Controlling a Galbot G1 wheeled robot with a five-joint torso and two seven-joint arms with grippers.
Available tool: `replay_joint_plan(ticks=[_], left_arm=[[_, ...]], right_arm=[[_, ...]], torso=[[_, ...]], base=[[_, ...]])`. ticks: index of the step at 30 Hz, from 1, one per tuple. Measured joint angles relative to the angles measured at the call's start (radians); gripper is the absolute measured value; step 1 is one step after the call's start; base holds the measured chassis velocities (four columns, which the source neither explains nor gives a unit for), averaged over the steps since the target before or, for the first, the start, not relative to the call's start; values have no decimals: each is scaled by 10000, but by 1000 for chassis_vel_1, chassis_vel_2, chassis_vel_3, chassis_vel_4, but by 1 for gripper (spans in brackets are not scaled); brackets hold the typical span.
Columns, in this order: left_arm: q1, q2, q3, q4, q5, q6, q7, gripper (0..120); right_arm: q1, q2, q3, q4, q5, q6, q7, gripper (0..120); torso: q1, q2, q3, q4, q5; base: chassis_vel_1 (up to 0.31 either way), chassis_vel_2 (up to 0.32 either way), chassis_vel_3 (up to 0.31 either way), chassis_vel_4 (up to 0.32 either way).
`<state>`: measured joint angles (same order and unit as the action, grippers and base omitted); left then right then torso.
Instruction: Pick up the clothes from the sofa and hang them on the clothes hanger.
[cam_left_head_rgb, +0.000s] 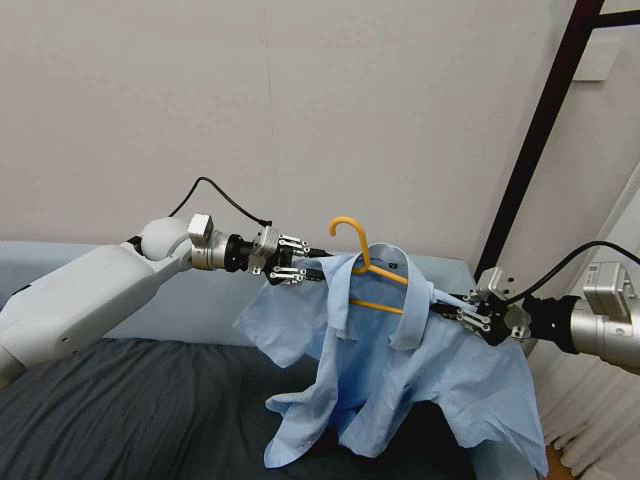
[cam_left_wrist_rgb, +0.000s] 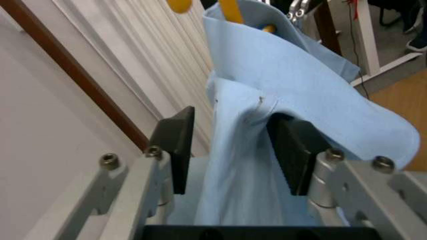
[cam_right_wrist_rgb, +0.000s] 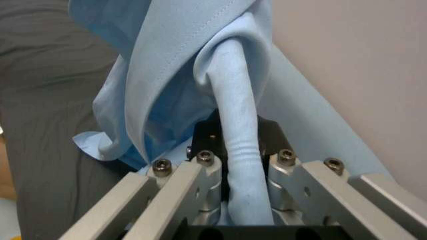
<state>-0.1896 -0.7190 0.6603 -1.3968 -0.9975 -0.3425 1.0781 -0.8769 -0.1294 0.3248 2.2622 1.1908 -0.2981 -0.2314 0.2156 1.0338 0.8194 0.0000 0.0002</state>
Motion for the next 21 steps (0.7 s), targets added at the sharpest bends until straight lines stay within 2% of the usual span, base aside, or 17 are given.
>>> replay_joint_plan(ticks=[4, 7, 9, 11, 15, 21], left_arm=[[39, 110, -119, -92, 0, -14, -73, 61], [101, 351, -257, -156, 59, -82, -84, 76], [120, 420, -291, -154, 102, -123, -80, 79], [189, 609, -353, -136, 205, -225, -47, 91], [354, 825, -453, -116, 382, -321, 48, 99], [1048, 1154, -1104, -185, 461, -450, -203, 100]], right_arm=[[42, 86, -110, 24, -3, -21, 55, 7], [70, 247, -245, 11, 108, -59, 223, 7], [73, 265, -251, -14, 184, -64, 244, 7], [81, 311, -243, -68, 375, -86, 306, 7], [87, 330, -206, -175, 453, -95, 329, 7], [100, 576, -92, -374, 765, -149, 503, 7]], torso=[[0, 0, 0, 0, 0], [0, 0, 0, 0, 1], [0, 0, 0, 0, 0], [0, 0, -1, 0, 0], [0, 0, 0, 0, -1], [0, 0, 0, 1, -2]], base=[[0, 0, 0, 0], [0, 0, 0, 0], [0, 0, 0, 0], [0, 0, 0, 0], [0, 0, 0, 0], [0, 0, 0, 0]])
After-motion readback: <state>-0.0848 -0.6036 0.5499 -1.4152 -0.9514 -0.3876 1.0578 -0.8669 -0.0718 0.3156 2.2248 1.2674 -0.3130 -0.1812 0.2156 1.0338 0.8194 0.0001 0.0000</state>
